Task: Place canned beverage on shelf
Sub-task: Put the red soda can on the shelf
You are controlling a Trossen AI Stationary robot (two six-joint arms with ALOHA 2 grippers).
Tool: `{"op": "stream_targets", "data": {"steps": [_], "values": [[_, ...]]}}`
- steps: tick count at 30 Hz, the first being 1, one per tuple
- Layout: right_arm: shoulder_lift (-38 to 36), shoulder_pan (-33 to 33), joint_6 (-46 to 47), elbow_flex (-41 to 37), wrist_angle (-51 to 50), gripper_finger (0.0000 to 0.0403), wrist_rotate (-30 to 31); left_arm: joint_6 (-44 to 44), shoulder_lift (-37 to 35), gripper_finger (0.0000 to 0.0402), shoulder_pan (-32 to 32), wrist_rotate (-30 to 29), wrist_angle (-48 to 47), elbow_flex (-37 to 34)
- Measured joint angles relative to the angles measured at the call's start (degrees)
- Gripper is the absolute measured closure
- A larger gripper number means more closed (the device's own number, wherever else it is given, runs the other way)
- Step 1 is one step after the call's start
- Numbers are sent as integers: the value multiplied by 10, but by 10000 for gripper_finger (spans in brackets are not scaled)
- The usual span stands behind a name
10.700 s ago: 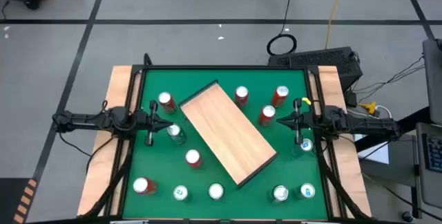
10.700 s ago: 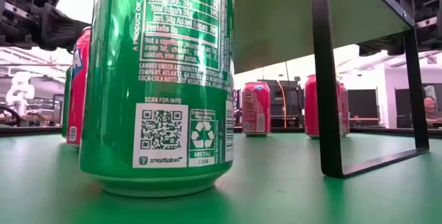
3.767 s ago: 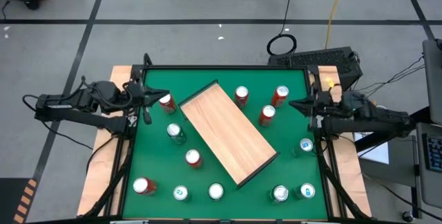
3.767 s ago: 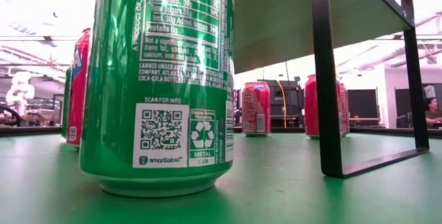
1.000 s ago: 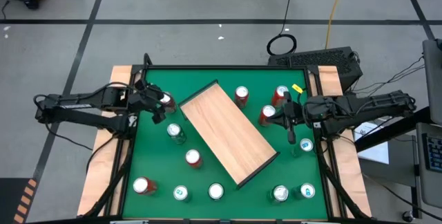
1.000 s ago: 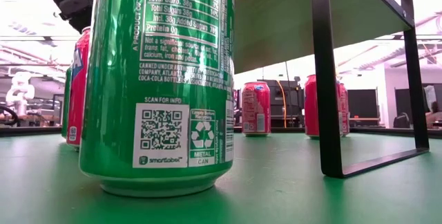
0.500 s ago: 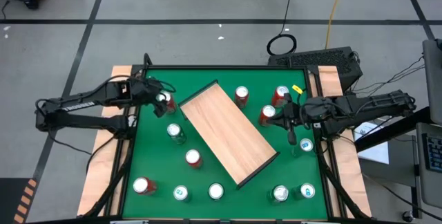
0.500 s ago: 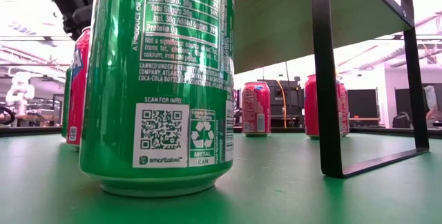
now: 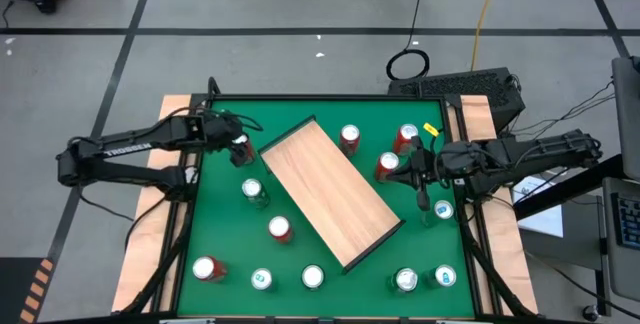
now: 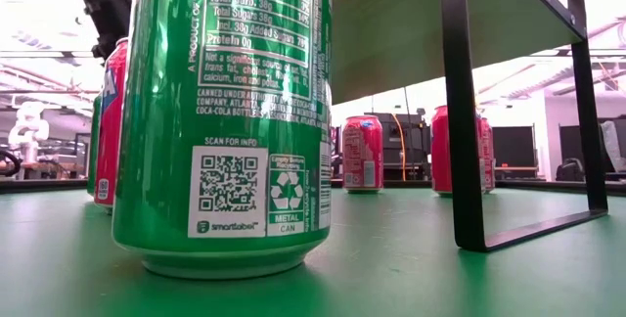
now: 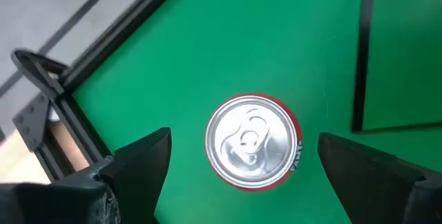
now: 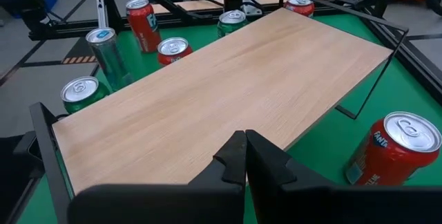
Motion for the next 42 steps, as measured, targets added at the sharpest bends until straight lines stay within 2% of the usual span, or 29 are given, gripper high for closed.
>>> {"op": "stream_targets", "data": {"steps": [7, 11, 17, 22, 29, 34, 37, 42], "values": [[0, 0, 14, 0, 0, 403, 0, 14, 45, 37, 2, -28, 10, 0], [0, 0, 15, 0, 0, 403, 0, 32, 68, 43, 16, -24, 15, 0], [0, 0, 14, 0, 0, 403, 0, 62, 92, 59, 51, 30, 31, 0], [0, 0, 13, 0, -1, 403, 0, 62, 106, 64, 71, 38, 33, 0], [0, 0, 10, 0, -3, 403, 0, 78, 125, 64, 91, 93, 34, 0], [0, 0, 10, 0, -9, 403, 0, 87, 133, 65, 95, 99, 36, 0], [0, 0, 10, 0, -13, 403, 0, 87, 133, 77, 94, 103, 39, 0], [0, 0, 10, 0, -14, 403, 0, 88, 132, 123, 94, 103, 40, 0]]}}
